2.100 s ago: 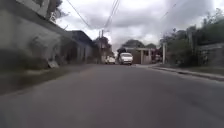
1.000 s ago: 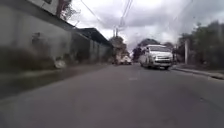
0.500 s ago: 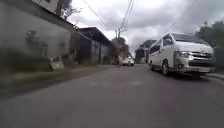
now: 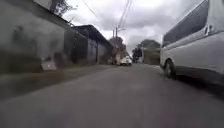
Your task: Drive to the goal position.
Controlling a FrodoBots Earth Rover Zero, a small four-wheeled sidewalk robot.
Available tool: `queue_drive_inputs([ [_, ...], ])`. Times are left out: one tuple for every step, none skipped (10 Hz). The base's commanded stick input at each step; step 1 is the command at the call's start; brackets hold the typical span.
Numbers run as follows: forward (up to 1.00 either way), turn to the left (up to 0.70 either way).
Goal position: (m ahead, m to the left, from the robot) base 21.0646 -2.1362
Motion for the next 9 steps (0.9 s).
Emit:
queue_drive_inputs([
  [1.0, -0.4],
  [1.0, -0.4],
  [1.0, -0.4],
  [1.0, -0.3],
  [1.0, -0.18],
  [1.0, -0.06],
  [1.0, 0.0],
  [1.0, 0.0],
  [1.0, 0.0],
])
